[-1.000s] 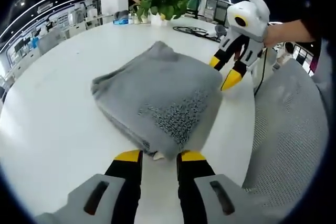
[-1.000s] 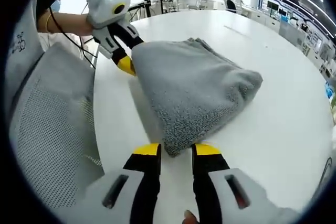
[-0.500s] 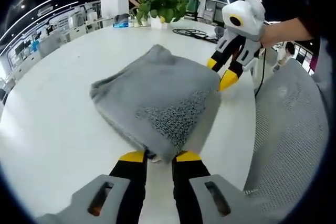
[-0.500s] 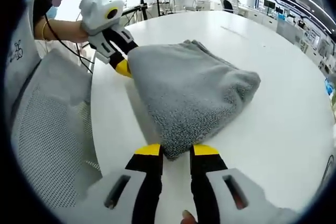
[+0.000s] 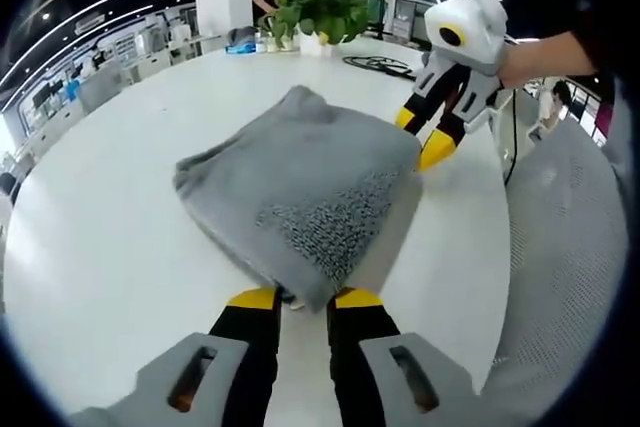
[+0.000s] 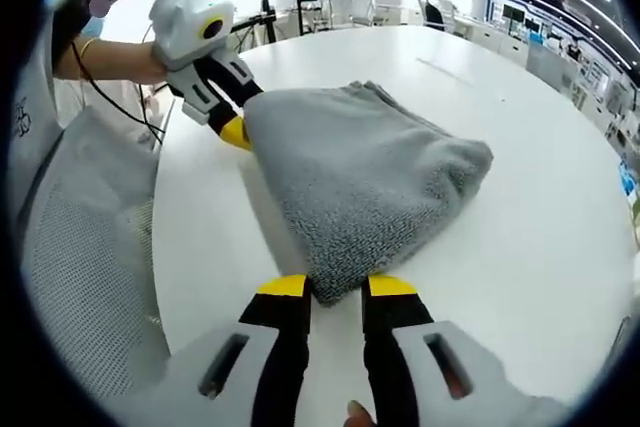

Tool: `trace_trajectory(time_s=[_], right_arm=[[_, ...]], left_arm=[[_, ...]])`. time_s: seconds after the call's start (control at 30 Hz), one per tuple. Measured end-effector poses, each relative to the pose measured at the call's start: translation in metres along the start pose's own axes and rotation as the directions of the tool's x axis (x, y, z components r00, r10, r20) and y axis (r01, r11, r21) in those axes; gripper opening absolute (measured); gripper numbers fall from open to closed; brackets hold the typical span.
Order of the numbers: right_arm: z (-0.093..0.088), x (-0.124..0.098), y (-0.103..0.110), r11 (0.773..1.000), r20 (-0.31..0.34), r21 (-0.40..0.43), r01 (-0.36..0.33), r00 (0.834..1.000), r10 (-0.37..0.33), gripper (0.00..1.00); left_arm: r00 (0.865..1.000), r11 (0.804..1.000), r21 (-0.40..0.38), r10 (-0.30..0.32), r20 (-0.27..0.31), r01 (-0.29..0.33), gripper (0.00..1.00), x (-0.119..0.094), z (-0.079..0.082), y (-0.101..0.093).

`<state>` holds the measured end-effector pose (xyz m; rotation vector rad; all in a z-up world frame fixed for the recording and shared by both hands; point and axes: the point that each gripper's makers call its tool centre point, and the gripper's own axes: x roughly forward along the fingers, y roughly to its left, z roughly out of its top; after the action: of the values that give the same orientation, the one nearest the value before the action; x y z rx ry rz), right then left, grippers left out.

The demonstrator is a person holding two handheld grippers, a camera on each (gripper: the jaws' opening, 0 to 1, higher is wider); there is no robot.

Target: Fold the towel on the table until its edges align and the towel forms a compact rectangular stack.

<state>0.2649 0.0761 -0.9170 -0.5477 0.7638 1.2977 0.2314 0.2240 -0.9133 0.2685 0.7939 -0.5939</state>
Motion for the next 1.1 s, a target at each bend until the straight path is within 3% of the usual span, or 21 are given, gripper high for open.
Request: trace_trajectory(time_s=[0.2, 0.4, 0.67, 0.73, 1.1], right_arm=[[0.013, 0.007, -0.014, 1.0, 0.017, 0.01, 0.014, 1.0, -0.014, 0.18], [0.026, 0.012, -0.028, 0.994, 0.057, 0.107, 0.009, 0.998, -0.015, 0.19], [0.039, 0.015, -0.043, 0.99, 0.079, 0.137, 0.02, 0.996, -0.031, 0.18], [0.046, 0.016, -0.045, 0.984, 0.101, 0.179, 0.013, 0.994, -0.031, 0.18], [0.055, 0.02, -0.053, 0.983, 0.109, 0.18, 0.026, 0.993, -0.047, 0.19]], left_arm=[[1.0, 1.0, 0.015, 0.011, 0.001, -0.012, 0.18, 0.004, 0.006, 0.019], [1.0, 0.999, 0.025, 0.026, 0.002, -0.027, 0.18, 0.009, 0.01, 0.036], [0.999, 0.999, 0.02, 0.036, 0.003, -0.036, 0.18, 0.017, 0.016, 0.054], [0.999, 0.999, 0.006, 0.042, 0.007, -0.042, 0.18, 0.019, 0.017, 0.059], [0.997, 0.997, -0.019, 0.076, 0.012, -0.076, 0.19, 0.021, 0.022, 0.075]])
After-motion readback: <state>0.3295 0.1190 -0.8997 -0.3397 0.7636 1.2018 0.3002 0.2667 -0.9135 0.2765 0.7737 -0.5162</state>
